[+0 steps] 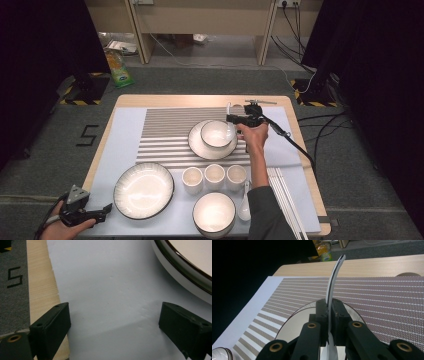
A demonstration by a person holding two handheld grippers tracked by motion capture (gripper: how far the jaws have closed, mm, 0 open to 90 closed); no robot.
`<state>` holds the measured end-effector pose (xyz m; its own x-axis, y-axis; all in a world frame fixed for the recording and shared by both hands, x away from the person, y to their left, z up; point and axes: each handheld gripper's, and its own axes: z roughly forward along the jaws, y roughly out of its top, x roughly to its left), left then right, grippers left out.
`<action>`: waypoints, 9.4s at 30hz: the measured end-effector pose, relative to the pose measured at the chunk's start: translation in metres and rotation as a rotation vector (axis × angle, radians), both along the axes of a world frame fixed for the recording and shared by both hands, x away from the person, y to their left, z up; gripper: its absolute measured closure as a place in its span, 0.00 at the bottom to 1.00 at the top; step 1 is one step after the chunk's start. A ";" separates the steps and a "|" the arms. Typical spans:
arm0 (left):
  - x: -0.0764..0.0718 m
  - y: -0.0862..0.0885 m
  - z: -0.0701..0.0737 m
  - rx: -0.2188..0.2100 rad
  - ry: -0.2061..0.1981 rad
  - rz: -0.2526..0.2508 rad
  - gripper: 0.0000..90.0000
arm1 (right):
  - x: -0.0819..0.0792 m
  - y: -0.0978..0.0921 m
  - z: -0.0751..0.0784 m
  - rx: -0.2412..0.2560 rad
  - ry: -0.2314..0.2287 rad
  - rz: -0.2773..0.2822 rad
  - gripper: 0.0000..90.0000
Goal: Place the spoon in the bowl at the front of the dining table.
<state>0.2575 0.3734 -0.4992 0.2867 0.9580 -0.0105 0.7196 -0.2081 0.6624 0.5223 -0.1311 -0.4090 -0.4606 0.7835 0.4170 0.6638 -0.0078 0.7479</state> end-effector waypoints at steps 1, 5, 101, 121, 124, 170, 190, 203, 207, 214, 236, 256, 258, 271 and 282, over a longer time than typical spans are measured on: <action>0.000 0.000 0.000 0.000 0.000 -0.001 0.10 | 0.000 0.001 0.000 0.000 0.002 -0.001 0.95; 0.000 0.000 0.000 -0.001 -0.001 0.000 0.10 | 0.001 0.001 -0.002 -0.004 -0.005 -0.011 0.95; -0.002 0.001 -0.001 -0.003 -0.016 -0.001 0.10 | 0.014 0.018 -0.024 -0.148 -0.007 -0.091 0.57; -0.002 0.001 -0.002 -0.004 -0.021 0.000 0.10 | 0.000 -0.003 -0.019 -0.223 0.008 -0.022 0.63; -0.002 0.000 -0.002 -0.003 -0.021 0.001 0.11 | -0.002 -0.006 -0.018 -0.217 0.009 -0.011 0.64; -0.002 0.000 -0.002 -0.004 -0.023 0.000 0.10 | -0.003 0.002 -0.013 -0.277 0.018 -0.017 0.47; -0.003 0.000 -0.002 -0.008 -0.027 0.002 0.11 | 0.002 -0.002 -0.012 -0.309 0.018 -0.033 0.54; -0.003 0.000 -0.002 -0.006 -0.025 0.003 0.11 | -0.017 -0.012 -0.013 -0.301 0.025 0.126 0.52; -0.003 0.000 -0.002 -0.006 -0.026 0.004 0.11 | -0.019 -0.010 -0.015 -0.289 0.037 0.171 0.50; -0.003 0.000 -0.002 -0.006 -0.026 0.004 0.11 | -0.022 -0.006 -0.020 -0.308 0.040 0.201 0.54; -0.003 0.000 -0.002 -0.006 -0.027 0.003 0.11 | -0.033 -0.019 -0.005 -0.278 -0.002 0.150 0.52; -0.003 0.000 -0.003 -0.008 -0.036 0.007 0.11 | -0.098 -0.070 0.005 -0.391 0.008 0.181 0.58; -0.003 0.000 -0.003 -0.007 -0.037 0.006 0.11 | -0.106 -0.075 0.003 -0.398 0.008 0.179 0.58; -0.004 0.000 -0.003 -0.008 -0.040 0.007 0.11 | -0.130 -0.095 -0.005 -0.392 0.027 0.175 0.59; -0.004 0.000 -0.004 -0.012 -0.043 0.010 0.11 | -0.137 -0.103 -0.010 -0.418 0.058 0.169 0.60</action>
